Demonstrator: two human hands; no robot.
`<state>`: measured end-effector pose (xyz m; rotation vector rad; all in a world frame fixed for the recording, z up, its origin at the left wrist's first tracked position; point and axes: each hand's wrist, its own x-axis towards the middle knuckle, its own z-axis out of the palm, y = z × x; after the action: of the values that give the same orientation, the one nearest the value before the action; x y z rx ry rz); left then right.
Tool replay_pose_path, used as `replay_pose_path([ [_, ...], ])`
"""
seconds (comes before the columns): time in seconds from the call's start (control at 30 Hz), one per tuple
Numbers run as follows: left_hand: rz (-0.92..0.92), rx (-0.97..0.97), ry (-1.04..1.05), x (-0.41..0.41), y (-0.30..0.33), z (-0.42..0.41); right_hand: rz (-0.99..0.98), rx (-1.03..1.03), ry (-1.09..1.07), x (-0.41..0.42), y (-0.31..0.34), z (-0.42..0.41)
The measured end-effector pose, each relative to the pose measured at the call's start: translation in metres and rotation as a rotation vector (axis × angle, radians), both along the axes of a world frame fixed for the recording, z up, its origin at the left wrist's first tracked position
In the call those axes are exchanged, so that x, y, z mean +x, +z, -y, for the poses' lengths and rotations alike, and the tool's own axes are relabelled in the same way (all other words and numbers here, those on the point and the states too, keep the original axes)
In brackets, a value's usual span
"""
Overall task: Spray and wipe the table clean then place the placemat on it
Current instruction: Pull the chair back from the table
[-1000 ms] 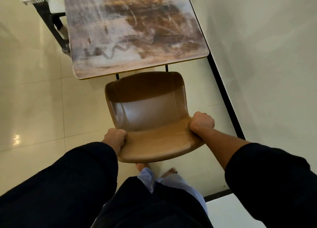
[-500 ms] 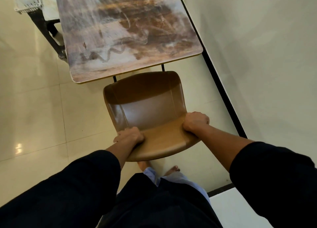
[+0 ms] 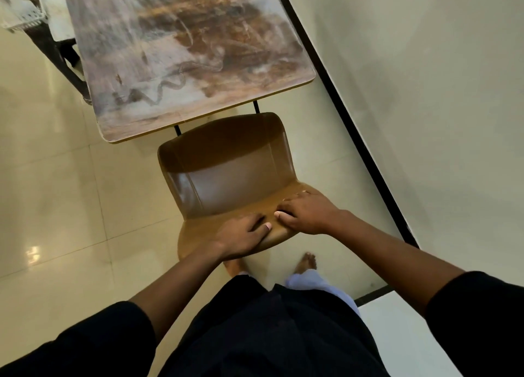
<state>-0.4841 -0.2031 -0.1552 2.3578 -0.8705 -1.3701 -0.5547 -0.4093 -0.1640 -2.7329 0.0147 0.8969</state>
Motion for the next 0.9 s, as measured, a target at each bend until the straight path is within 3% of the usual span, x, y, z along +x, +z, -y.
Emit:
replay_pose_path([
  [0.27,0.021,-0.087,0.213,-0.017,0.014,0.057,0.134,0.138,-0.005,-0.019,0.014,0.069],
  [0.43,0.227,-0.192,0.445,-0.038,0.028,0.133,0.184,0.212,-0.2,-0.045,0.034,0.165],
  [0.53,0.246,-0.281,0.547,-0.047,0.042,0.197,0.245,0.29,-0.337,-0.051,0.047,0.223],
  [0.9,0.269,-0.503,0.461,0.014,0.078,0.37,0.447,0.44,-0.558,0.011,0.09,0.379],
])
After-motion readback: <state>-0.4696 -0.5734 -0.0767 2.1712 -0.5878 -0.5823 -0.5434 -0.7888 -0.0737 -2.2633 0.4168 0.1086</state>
